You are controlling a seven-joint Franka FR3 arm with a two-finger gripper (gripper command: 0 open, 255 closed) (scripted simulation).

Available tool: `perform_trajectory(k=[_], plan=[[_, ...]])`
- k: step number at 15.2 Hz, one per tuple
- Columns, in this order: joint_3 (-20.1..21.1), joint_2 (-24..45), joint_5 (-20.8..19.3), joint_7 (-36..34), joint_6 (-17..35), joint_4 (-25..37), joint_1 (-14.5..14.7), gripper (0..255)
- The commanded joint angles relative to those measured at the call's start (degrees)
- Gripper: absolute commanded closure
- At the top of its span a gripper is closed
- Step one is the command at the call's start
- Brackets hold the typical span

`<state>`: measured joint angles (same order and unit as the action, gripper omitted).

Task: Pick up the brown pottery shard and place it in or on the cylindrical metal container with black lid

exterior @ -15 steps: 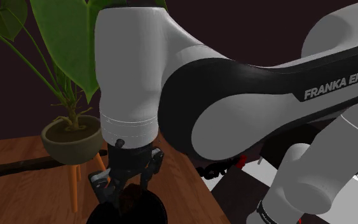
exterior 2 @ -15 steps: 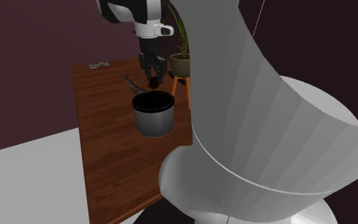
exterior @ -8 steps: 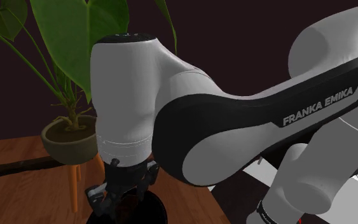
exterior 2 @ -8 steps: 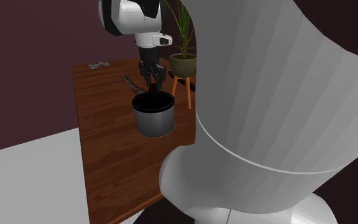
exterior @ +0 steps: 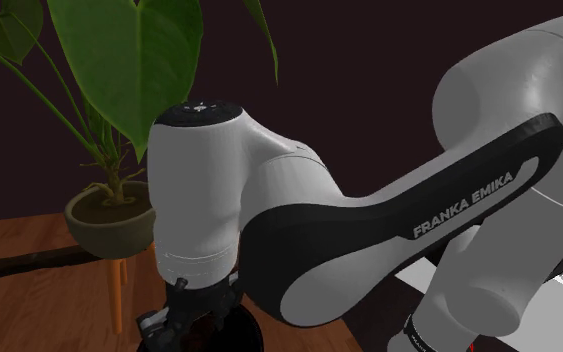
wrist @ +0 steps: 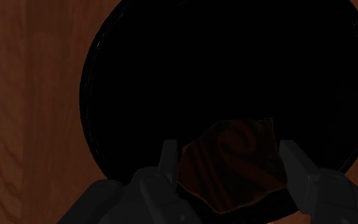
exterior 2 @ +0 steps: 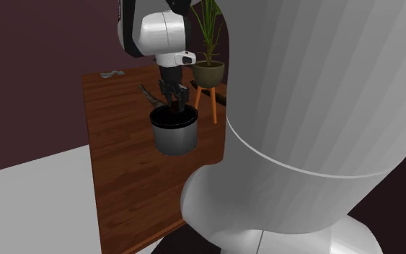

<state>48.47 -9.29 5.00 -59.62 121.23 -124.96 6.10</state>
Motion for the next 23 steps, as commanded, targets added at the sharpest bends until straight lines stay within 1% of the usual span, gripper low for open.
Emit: perform_trajectory(k=[1, 7, 8, 13, 17, 23], plan=[[0.2, 0.4, -0.1, -0.1, 0.4, -0.6, 0.1, 255], [0.1, 0.5, -0.1, -0.1, 0.4, -0.6, 0.2, 255], [0.1, 0.3, 0.1, 0.0, 0.5, -0.8, 0.3, 0], [0.1, 0.5, -0.1, -0.1, 0.4, -0.6, 0.2, 0], [-1.5, -3.0, 2.2, 1.7, -7.1, 4.3, 0.6, 0], [-1.5, -3.0, 2.2, 1.7, -7.1, 4.3, 0.7, 0]])
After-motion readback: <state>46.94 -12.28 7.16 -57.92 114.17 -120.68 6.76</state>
